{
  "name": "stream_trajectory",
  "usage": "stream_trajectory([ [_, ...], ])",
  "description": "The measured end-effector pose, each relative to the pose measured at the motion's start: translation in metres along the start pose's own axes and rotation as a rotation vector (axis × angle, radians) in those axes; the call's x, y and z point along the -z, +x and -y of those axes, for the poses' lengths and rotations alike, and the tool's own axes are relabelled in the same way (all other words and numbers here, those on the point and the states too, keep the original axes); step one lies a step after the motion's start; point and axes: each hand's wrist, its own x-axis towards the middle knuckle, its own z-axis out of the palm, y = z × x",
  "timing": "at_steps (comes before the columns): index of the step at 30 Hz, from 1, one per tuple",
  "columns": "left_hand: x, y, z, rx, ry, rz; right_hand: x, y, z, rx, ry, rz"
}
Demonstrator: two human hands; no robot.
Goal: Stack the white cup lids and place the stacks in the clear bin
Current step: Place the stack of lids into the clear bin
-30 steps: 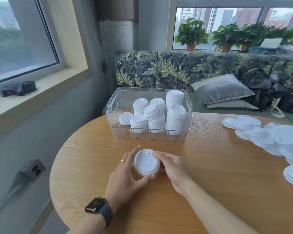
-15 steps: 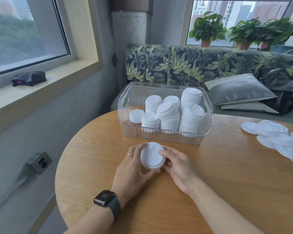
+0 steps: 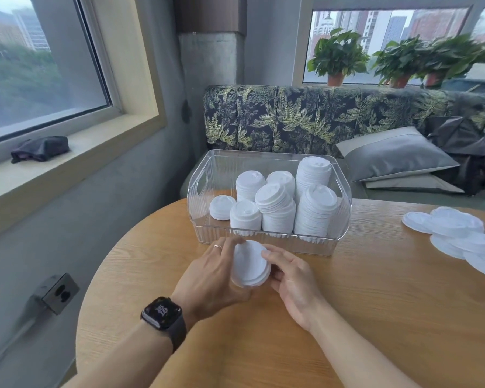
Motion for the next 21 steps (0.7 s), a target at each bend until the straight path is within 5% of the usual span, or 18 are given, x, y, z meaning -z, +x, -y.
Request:
stream_trajectory([
  [9,0.044,0.077,0.015,0.047,-0.048,-0.206,-0.001,0.004,-0.004,0.162,-0.094,-0.171],
  [21,0.043,0.165,0.045,0.245,0.241,-0.115,0.010,0.014,-0.012,0.167,-0.131,-0.139],
])
